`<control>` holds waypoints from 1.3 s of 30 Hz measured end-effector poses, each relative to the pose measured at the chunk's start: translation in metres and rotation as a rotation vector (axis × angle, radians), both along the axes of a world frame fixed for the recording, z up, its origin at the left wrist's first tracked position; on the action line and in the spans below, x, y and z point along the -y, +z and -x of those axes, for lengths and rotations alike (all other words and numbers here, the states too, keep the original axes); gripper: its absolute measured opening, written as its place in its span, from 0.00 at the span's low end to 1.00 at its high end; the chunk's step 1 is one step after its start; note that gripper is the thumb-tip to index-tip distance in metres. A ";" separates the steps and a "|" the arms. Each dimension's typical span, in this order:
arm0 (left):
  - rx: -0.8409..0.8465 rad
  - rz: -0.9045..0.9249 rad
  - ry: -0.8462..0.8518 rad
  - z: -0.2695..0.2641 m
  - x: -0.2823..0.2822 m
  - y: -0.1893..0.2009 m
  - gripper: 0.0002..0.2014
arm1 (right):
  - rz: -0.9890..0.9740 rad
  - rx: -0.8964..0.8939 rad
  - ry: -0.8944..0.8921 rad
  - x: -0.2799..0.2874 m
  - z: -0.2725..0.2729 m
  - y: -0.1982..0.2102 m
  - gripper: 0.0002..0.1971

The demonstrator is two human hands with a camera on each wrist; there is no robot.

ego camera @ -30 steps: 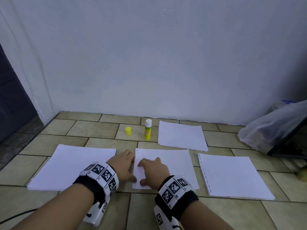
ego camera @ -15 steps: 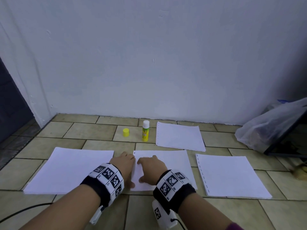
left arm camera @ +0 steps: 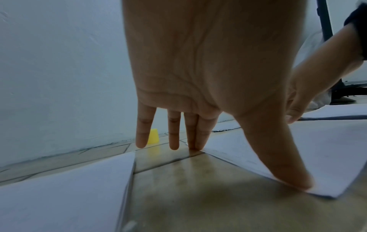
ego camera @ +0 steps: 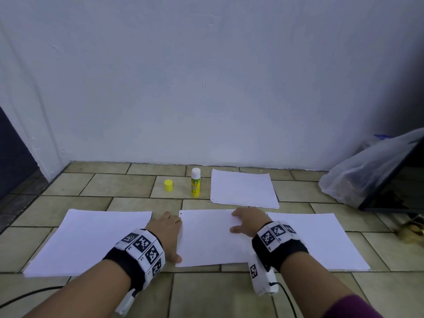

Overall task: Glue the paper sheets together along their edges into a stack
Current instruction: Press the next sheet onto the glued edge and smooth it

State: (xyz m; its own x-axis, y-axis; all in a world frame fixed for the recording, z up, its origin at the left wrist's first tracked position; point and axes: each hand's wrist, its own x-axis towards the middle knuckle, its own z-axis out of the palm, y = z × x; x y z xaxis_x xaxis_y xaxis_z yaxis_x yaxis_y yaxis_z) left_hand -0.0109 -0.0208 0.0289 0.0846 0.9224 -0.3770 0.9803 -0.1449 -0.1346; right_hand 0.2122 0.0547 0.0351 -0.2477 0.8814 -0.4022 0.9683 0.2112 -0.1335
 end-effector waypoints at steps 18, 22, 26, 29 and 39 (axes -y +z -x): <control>0.119 -0.061 -0.156 -0.029 0.002 0.020 0.30 | -0.070 -0.020 0.167 0.021 0.030 -0.001 0.29; 0.210 -0.007 -0.178 -0.039 0.016 0.008 0.32 | -0.066 -0.059 0.213 0.031 0.045 -0.003 0.32; 0.185 -0.026 -0.151 -0.035 0.019 0.012 0.27 | -0.081 0.021 0.168 0.042 0.054 -0.007 0.29; 0.197 -0.058 -0.075 -0.028 0.016 0.012 0.29 | -0.058 -0.019 0.220 0.046 0.063 -0.011 0.24; 0.093 0.128 0.026 -0.011 0.004 -0.013 0.52 | 0.078 -0.059 0.419 0.044 0.081 -0.012 0.41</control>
